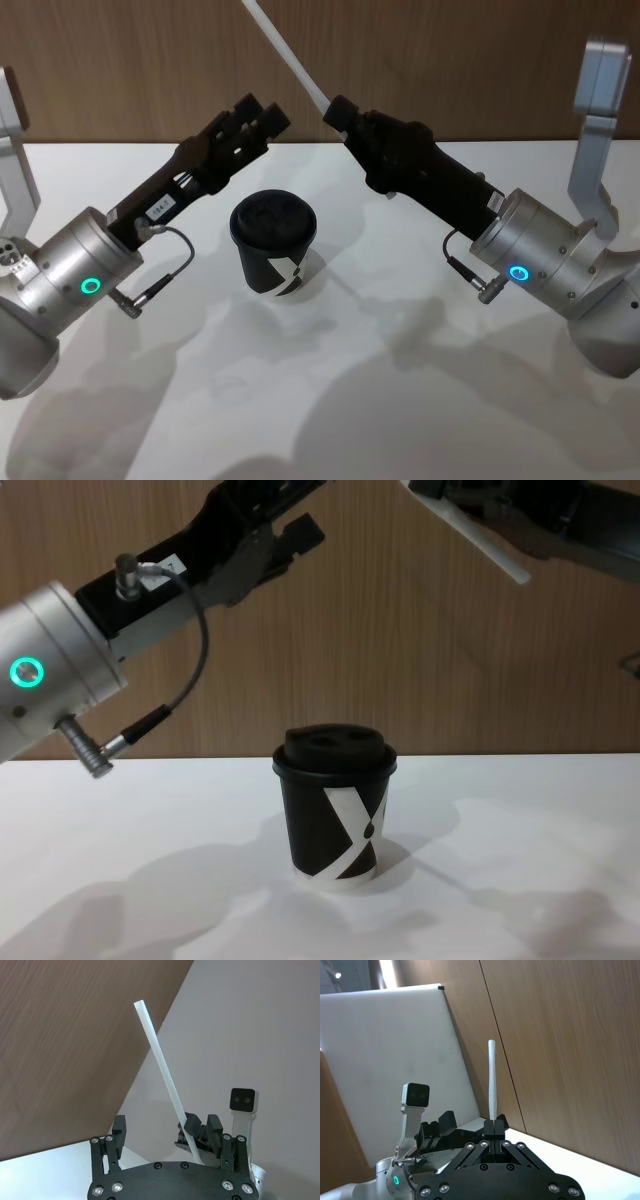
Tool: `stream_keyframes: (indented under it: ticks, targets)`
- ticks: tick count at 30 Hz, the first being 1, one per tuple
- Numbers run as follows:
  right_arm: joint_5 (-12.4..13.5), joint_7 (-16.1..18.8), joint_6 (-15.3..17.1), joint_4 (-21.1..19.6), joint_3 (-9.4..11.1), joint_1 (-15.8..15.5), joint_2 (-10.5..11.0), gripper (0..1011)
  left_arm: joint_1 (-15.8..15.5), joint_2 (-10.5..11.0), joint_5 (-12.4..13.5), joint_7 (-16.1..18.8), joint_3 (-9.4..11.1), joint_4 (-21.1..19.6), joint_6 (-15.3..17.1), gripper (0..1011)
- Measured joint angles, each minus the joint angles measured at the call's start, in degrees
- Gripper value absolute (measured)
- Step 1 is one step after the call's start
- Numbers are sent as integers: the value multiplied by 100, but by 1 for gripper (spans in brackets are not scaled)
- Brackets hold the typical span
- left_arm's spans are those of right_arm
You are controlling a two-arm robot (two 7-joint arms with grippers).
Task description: Pick up the straw with one hand, pass it to the other hand, and insert it into the cup.
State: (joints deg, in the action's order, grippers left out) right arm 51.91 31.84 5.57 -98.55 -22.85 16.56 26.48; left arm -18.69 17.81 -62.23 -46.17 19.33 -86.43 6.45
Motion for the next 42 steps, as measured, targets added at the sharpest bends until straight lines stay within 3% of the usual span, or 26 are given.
stream_keyframes:
  ticks: [26,42]
  targets:
    - [0,0,0,0,0,0,0,3,-489,-291,-363,-149,196,472,120,1003]
    - [0,0,0,0,0,0,0,2,-725,-445,-753,-415,205,733,240,1003]
